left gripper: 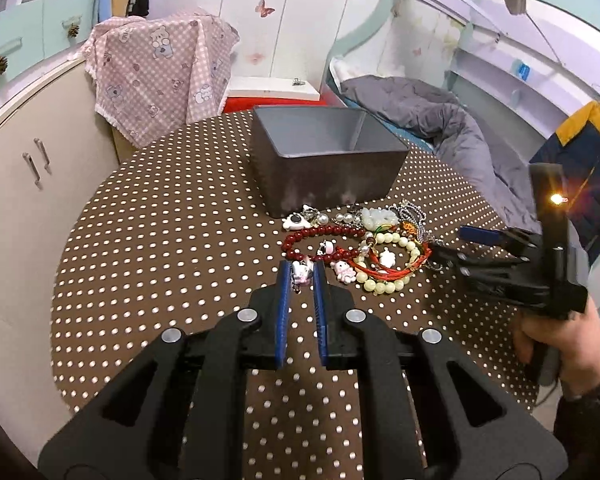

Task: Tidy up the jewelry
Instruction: 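Grasp a pink charm with the left tool while the right tool grasps a silver chain necklace, then carry both items over the grey box and open both tools to drop them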

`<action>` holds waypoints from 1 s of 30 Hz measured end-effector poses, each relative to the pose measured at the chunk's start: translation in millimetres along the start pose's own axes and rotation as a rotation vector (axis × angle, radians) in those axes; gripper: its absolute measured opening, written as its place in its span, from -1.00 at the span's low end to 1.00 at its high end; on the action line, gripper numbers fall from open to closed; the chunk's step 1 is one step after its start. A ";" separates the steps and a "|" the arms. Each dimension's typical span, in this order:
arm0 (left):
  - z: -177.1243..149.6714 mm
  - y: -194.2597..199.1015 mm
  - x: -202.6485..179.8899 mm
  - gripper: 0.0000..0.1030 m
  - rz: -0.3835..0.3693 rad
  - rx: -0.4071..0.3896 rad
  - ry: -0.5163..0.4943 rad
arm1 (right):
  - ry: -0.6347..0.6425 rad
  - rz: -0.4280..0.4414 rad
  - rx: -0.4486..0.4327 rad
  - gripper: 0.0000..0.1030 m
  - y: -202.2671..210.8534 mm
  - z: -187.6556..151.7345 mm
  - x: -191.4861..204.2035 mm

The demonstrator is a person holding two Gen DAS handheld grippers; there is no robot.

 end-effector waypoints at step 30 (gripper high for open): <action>149.8 28.3 -16.7 -0.77 -0.044 -0.144 -0.026 | 0.196 0.277 -0.387 -0.83 173.4 177.9 31.0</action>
Point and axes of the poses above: each gripper's, at about its wrist camera, not at the fingertips, and y roughly against the way its jaws point, x to its left, z to its top, the point moved 4 cm from there along -y, roughly the way its jaws point, and after that the axes turned 4 degrees about x, right-handed, at the moved point
